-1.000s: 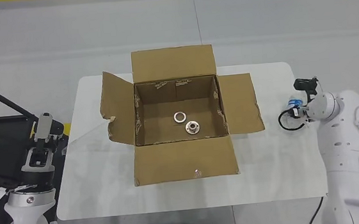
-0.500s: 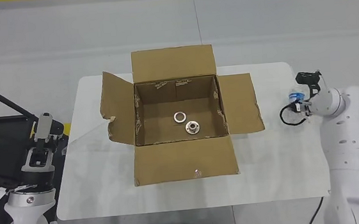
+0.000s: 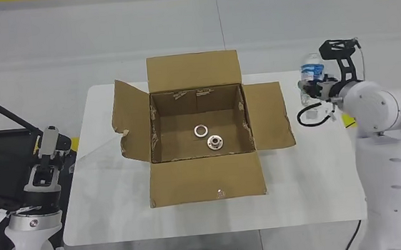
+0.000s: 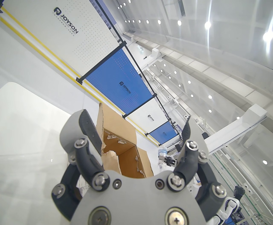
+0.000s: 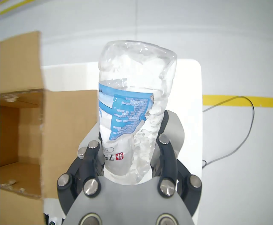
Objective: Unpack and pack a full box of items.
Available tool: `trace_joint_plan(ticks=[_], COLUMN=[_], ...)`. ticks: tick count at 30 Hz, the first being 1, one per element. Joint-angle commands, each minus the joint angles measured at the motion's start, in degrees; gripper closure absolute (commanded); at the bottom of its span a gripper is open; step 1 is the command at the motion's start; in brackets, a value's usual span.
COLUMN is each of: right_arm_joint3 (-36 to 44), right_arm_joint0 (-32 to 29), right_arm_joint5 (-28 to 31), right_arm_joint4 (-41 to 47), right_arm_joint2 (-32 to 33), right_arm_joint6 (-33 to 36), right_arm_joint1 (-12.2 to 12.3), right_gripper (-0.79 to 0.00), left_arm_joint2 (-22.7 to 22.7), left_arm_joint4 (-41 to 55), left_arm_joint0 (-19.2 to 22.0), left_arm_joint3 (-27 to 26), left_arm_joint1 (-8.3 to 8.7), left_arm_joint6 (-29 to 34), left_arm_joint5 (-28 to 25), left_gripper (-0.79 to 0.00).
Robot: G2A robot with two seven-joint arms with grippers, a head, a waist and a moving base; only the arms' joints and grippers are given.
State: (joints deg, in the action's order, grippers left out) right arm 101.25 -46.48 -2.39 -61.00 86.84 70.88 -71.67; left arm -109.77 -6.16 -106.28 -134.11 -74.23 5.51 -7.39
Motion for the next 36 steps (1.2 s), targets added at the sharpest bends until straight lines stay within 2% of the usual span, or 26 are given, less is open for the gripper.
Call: trace_joint_plan(ticks=[1, 6, 11, 17, 25, 36], right_arm_joint3=[4.2, 11.9, 12.5, 5.8, -6.9, -17.5], right_arm_joint0=[-0.6, -1.9, -1.6, 0.8, 6.9, 9.9], right_arm_joint5=[-0.8, -1.1, 0.1, 0.7, 0.5, 4.2], right_arm_joint4=[2.3, 7.5, 9.1, 8.6, 7.8, 0.6], right_arm_joint2=[-2.2, -9.3, -17.9, -26.3, -33.4, -38.9], right_arm_joint6=[-0.7, -3.7, -7.5, -10.3, -15.1, -14.4], right_arm_joint1=[-0.3, -1.0, -1.8, -3.0, -4.9, -6.0], right_gripper=[0.0, 0.0, 0.0, 0.0, 0.0, 0.0], left_arm_joint2=[0.0, 0.0, 0.0, 0.0, 0.0, 0.0], left_arm_joint4=[0.0, 0.0, 0.0, 0.0, 0.0, 0.0], left_arm_joint0=[0.0, 0.0, 0.0, 0.0, 0.0, 0.0], left_arm_joint3=[0.0, 0.0, 0.0, 0.0, 0.0, 0.0], left_arm_joint1=[0.0, 0.0, 0.0, 0.0, 0.0, 0.0], left_arm_joint6=[0.0, 0.0, 0.0, 0.0, 0.0, 0.0], left_arm_joint5=[0.0, 0.0, 0.0, 0.0, 0.0, 0.0], left_gripper=[-0.785, -0.785, -0.785, -0.785, -0.785, -0.785])
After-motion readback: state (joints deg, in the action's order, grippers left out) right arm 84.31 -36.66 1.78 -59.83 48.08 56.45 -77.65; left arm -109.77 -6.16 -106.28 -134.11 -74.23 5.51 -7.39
